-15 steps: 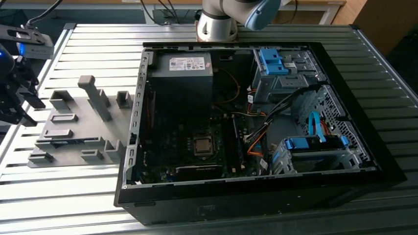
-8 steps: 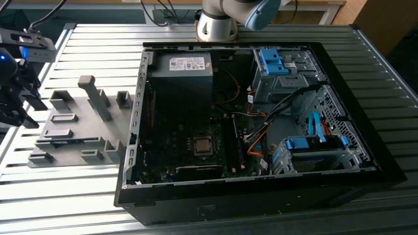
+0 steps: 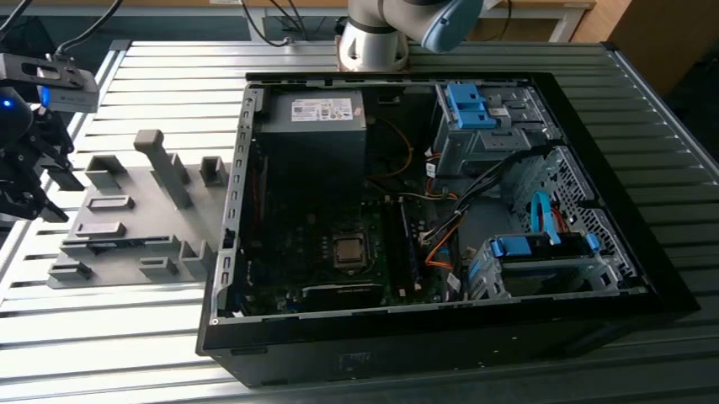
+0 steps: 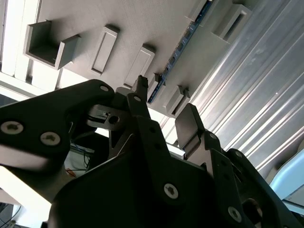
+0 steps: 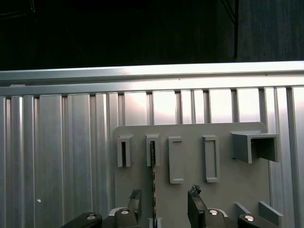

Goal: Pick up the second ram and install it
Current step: 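Pick up the second ram and move it above second insertion slot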

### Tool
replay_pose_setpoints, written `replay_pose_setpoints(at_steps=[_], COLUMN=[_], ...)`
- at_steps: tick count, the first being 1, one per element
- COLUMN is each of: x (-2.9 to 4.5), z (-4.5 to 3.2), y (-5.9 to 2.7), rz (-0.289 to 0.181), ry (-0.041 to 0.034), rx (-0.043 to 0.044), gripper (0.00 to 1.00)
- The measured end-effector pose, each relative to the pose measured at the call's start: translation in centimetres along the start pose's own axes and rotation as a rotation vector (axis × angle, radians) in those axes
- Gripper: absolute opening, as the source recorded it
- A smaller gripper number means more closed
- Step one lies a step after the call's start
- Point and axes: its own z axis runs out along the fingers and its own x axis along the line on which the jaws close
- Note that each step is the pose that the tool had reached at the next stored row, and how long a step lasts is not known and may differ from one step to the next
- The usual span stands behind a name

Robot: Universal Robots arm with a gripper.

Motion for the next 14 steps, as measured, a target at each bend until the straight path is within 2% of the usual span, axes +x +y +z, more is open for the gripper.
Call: replay_pose_setpoints(at_steps=[14], x=[-0.01], z=[0.38], y=[-0.21], rz=[0.000], ry=[0.0001], rx=[-0.0001], gripper=[0.51])
